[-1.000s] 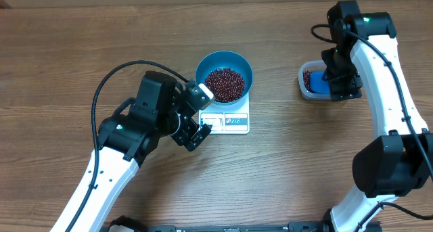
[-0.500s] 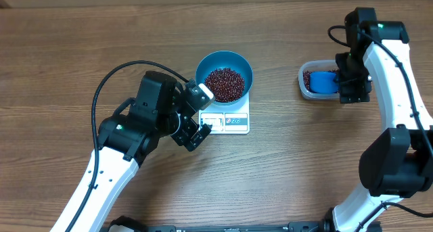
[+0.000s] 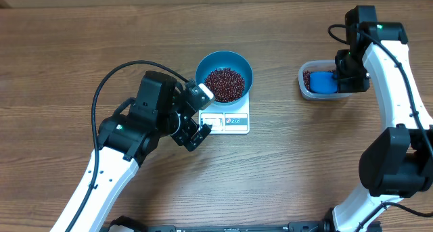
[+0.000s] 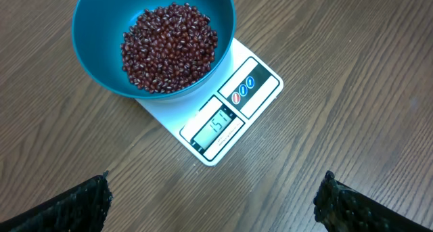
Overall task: Scoop item into bowl and weigh 150g on scale
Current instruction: 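Lower the right gripper back onto the scoop handle in the tub, then lift the blue scoop with beans up out of the tub, right gripper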
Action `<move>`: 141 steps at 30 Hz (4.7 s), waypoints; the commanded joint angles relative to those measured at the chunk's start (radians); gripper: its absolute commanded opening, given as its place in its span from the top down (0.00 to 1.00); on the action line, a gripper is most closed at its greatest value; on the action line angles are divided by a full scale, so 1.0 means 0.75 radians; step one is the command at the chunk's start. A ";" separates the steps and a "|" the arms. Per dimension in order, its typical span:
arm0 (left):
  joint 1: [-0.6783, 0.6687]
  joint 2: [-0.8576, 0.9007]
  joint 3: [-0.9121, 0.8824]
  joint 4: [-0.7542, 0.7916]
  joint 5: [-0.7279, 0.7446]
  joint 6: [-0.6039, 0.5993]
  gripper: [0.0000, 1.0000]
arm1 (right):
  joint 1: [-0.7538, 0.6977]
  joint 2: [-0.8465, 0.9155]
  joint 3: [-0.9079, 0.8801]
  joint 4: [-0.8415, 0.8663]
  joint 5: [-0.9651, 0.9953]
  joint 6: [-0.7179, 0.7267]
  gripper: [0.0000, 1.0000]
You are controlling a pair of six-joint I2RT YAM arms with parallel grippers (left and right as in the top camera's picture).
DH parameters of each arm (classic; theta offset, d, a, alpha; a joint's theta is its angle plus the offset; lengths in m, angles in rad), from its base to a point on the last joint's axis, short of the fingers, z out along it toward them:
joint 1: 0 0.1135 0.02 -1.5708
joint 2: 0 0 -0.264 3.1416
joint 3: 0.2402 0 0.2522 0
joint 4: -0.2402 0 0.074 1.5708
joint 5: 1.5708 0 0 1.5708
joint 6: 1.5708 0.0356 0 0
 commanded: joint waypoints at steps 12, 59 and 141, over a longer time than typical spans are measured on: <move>0.007 -0.001 0.008 0.005 0.002 -0.009 0.00 | 0.005 -0.033 -0.008 0.012 0.024 0.001 0.77; 0.007 -0.001 0.008 0.005 0.002 -0.009 0.00 | 0.016 0.038 -0.008 0.115 -0.071 0.001 0.92; 0.007 -0.001 0.008 0.005 0.002 -0.009 0.00 | 0.058 -0.034 0.274 0.041 0.020 -1.238 0.96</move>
